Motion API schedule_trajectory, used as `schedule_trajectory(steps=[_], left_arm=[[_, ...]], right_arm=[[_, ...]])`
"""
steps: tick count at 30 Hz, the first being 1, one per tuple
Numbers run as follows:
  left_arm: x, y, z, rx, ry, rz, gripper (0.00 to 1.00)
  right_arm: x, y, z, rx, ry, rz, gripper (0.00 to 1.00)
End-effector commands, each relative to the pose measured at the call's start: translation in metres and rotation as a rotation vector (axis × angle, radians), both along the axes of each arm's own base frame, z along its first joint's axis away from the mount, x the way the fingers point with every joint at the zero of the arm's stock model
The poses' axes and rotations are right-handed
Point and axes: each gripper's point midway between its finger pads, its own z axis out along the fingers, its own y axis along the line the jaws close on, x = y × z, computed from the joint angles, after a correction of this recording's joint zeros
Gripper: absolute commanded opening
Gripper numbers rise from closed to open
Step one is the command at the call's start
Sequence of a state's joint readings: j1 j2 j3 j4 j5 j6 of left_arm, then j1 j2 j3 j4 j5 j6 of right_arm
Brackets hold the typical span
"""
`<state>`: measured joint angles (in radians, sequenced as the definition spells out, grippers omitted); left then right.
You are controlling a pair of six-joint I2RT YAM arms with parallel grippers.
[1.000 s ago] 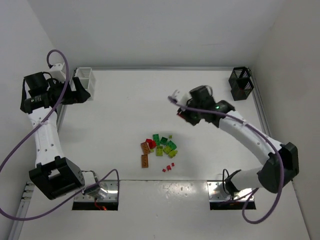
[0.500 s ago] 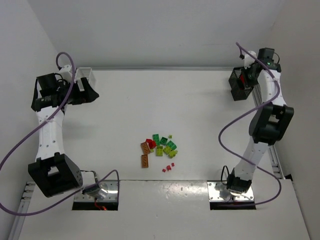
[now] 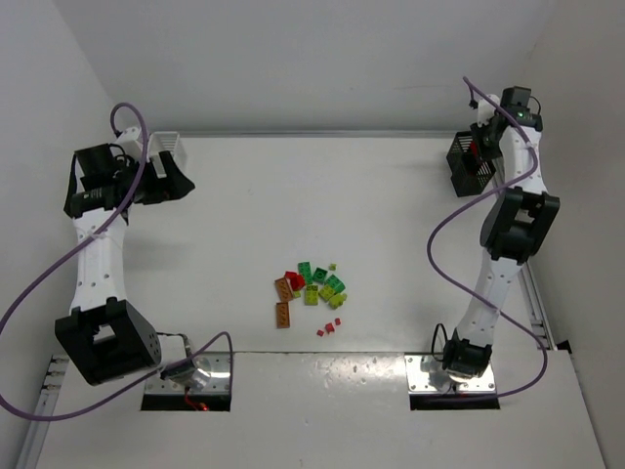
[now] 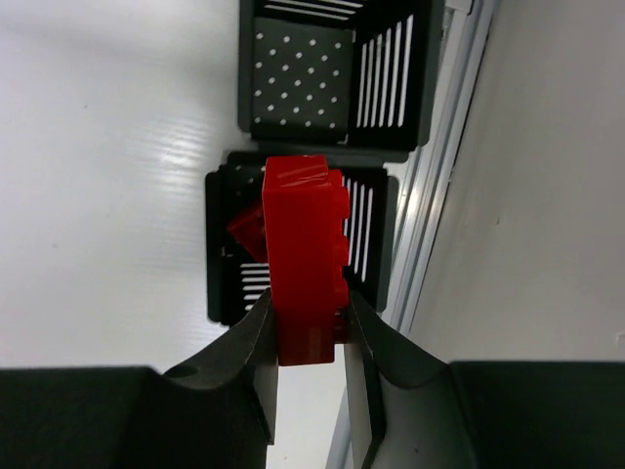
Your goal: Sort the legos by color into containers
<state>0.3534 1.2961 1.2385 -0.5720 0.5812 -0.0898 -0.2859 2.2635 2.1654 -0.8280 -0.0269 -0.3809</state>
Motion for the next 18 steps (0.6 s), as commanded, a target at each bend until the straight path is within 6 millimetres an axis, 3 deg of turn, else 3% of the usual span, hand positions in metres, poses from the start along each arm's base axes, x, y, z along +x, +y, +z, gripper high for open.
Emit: schedule_trajectory(steps=[1,3,11,15,18], left_arm=[[0.006,-0.003,0.009,0.003,-0.038,-0.010,0.92],[0.007,-0.002,0.013,0.006,-0.047,-0.010,0.92],[0.006,-0.009,0.008,0.048,-0.036,-0.042,0.94],[0.002,-0.022,0.009,0.106,-0.046,-0.091,0.95],[-0.005,-0.039,0.002,0.142,-0.033,-0.186,0.95]], right_arm=[[0.013,-0.012,0.012,-0.028,-0.049,-0.052,0.09],[0.016,-0.017,0.015,-0.050,-0.067,-0.078,0.10],[0.018,-0.027,0.005,-0.051,-0.065,-0.127,0.45],[0.017,-0.019,0.021,-0.011,-0.102,-0.125,0.58],[0.008,-0.005,0.036,0.036,-0.104,-0.089,0.58]])
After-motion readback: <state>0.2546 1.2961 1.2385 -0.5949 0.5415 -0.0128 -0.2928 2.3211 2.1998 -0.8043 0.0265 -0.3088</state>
